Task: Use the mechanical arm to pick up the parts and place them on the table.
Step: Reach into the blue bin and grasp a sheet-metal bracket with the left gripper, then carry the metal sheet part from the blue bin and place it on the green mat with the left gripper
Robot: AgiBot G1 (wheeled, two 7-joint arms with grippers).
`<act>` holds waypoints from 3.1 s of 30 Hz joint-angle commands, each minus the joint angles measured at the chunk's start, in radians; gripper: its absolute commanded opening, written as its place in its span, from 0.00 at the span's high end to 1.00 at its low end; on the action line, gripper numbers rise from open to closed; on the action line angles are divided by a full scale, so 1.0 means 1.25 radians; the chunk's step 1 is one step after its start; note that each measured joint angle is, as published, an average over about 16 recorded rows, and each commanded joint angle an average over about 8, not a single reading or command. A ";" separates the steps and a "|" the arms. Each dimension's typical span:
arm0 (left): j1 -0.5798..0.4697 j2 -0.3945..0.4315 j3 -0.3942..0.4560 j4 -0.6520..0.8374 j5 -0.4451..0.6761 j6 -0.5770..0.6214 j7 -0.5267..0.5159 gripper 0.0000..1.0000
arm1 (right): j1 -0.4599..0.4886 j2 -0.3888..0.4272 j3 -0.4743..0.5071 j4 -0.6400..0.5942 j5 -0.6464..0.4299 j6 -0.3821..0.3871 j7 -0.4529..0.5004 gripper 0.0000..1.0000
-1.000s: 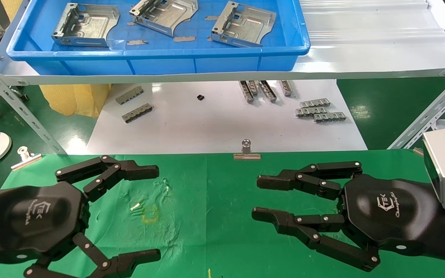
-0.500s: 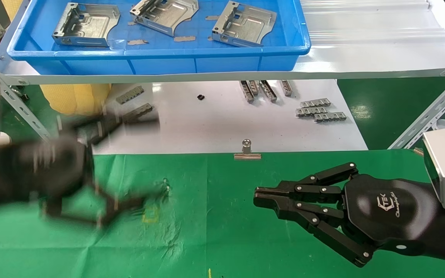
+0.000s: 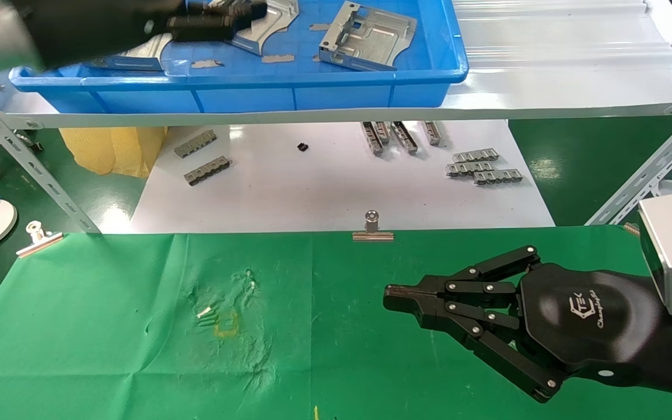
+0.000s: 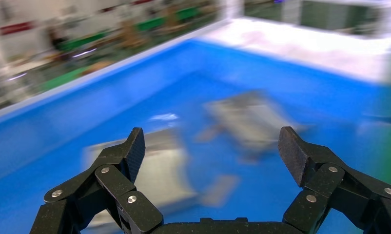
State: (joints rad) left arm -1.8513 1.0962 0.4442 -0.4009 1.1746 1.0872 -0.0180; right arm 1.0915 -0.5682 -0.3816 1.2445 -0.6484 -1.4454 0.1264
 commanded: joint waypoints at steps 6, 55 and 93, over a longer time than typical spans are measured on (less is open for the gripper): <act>-0.104 0.131 0.026 0.213 0.072 -0.230 0.036 0.14 | 0.000 0.000 0.000 0.000 0.000 0.000 0.000 1.00; -0.103 0.185 0.031 0.304 0.079 -0.350 -0.014 1.00 | 0.000 0.000 0.000 0.000 0.000 0.000 0.000 0.20; -0.092 -0.023 -0.015 0.186 -0.023 0.378 0.196 1.00 | 0.000 0.000 0.000 0.000 0.000 0.000 0.000 0.00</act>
State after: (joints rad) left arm -1.9450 1.0588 0.4356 -0.1969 1.1398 1.5313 0.2241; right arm 1.0915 -0.5682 -0.3819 1.2445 -0.6482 -1.4453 0.1262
